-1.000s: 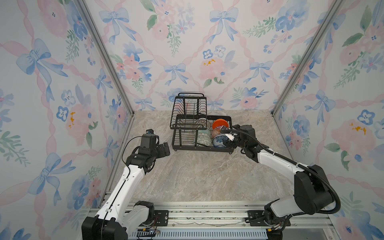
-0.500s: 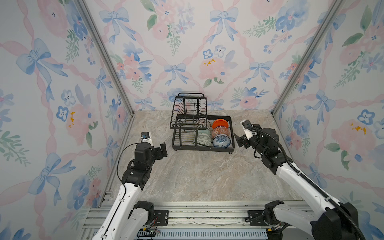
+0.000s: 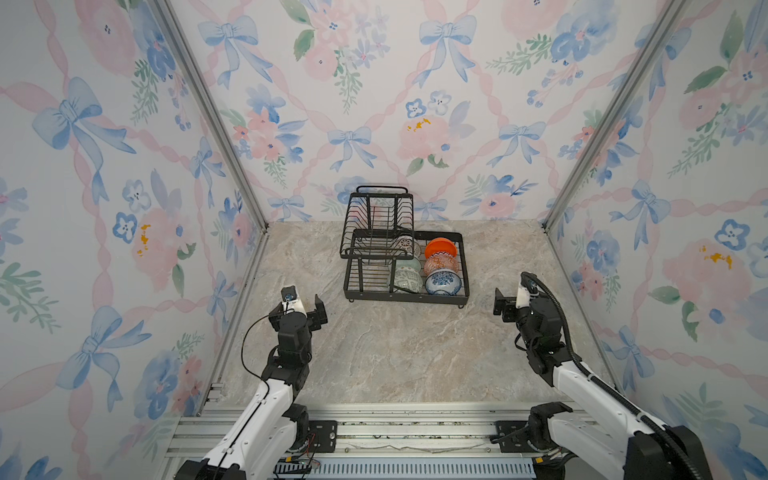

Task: Load the bowls into the dish rack

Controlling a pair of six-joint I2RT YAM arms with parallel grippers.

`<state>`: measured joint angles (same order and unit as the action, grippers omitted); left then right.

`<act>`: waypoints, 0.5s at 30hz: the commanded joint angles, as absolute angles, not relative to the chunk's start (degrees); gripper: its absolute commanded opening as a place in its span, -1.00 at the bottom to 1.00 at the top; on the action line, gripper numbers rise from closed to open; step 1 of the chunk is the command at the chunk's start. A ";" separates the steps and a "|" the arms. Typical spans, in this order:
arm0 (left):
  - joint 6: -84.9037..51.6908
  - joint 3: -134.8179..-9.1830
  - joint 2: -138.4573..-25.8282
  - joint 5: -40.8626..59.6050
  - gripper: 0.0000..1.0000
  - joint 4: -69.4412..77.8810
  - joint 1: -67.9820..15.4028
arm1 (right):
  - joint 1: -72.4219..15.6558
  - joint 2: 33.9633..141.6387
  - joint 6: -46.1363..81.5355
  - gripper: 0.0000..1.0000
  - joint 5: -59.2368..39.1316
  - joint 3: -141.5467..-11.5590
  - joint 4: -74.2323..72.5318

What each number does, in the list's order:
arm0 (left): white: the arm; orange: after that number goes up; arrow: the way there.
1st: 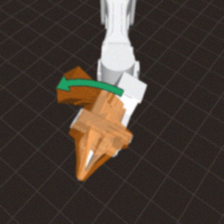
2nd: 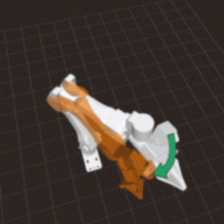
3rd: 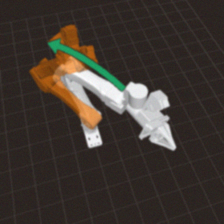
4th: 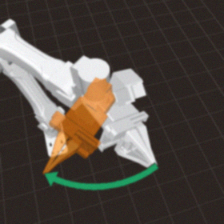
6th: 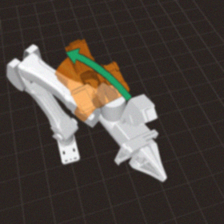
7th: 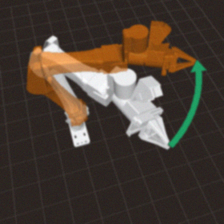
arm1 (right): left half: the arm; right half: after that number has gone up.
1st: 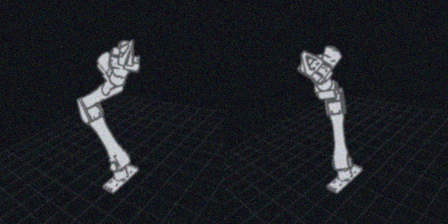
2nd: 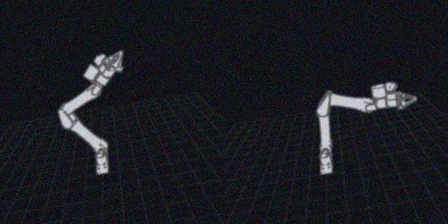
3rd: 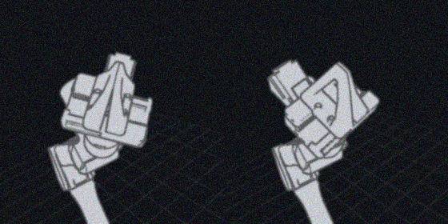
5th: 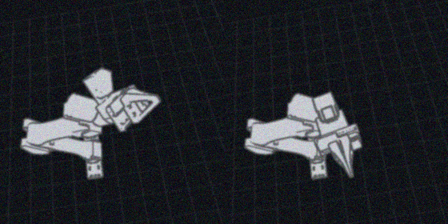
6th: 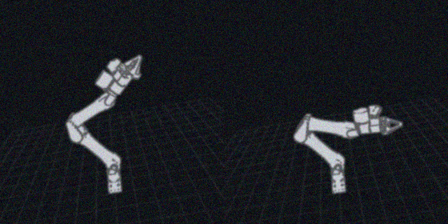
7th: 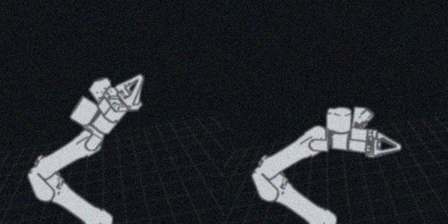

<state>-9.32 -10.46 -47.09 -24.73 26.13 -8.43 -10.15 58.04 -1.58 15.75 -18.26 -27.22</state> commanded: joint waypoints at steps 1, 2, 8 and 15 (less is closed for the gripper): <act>-5.83 -6.13 -50.18 -27.73 0.96 41.67 -6.78 | -8.78 63.04 0.05 0.93 21.20 -17.03 -41.47; -5.72 -5.82 -51.86 -26.97 0.96 42.92 -5.98 | -8.42 65.48 -0.32 0.93 21.81 -17.25 -43.26; -3.62 -5.00 -63.35 -21.71 0.96 53.81 -1.98 | -6.05 76.72 0.59 0.94 18.94 -20.06 -46.21; -1.42 -8.71 -74.09 -15.77 0.96 61.90 0.32 | -5.71 87.60 -0.84 0.93 14.10 -21.03 -54.05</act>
<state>-3.60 -6.59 -71.29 -19.55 54.83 -0.30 -5.93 85.80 -0.47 17.02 -18.48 -50.30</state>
